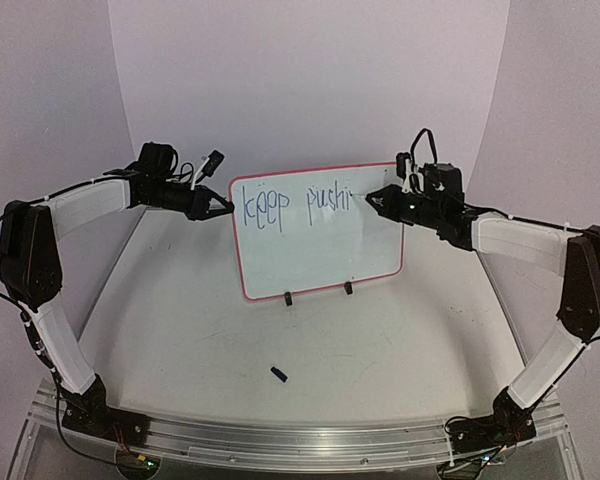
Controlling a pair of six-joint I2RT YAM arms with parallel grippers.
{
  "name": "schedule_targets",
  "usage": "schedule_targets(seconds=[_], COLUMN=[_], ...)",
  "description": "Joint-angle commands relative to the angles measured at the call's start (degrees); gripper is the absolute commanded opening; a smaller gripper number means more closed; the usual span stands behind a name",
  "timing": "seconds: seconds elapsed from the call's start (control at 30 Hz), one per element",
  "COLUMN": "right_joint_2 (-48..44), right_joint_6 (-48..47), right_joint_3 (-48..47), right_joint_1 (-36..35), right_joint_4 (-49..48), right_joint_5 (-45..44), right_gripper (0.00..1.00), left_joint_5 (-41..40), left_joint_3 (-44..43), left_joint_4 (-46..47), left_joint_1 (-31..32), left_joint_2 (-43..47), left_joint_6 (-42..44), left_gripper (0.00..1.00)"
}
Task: Write a sentence on the whiteboard
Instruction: Write a sentence on the whiteboard stand.
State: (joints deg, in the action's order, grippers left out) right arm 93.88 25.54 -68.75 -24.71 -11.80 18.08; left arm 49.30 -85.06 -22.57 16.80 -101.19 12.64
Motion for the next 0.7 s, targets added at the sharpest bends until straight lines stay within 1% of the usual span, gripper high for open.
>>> schedule_targets(seconds=[0.0, 0.2, 0.67], right_joint_2=[-1.0, -1.5, -2.4], right_joint_6=[0.5, 0.6, 0.8], right_joint_3=[2.8, 4.1, -0.9], right_joint_1=[0.3, 0.3, 0.3], right_joint_4=[-0.5, -0.5, -1.8], right_joint_5=[-1.1, -1.1, -1.0], right_gripper=[0.00, 0.00, 0.00], left_joint_5=[-0.9, -0.8, -0.9], left_joint_3=[-0.9, -0.9, -0.9], left_joint_4=[-4.2, -4.3, -4.4], left_joint_1=[1.3, 1.3, 1.6], left_joint_2=[0.6, 0.6, 0.7], left_joint_6=[1.3, 1.2, 1.3], left_gripper=[0.00, 0.00, 0.00])
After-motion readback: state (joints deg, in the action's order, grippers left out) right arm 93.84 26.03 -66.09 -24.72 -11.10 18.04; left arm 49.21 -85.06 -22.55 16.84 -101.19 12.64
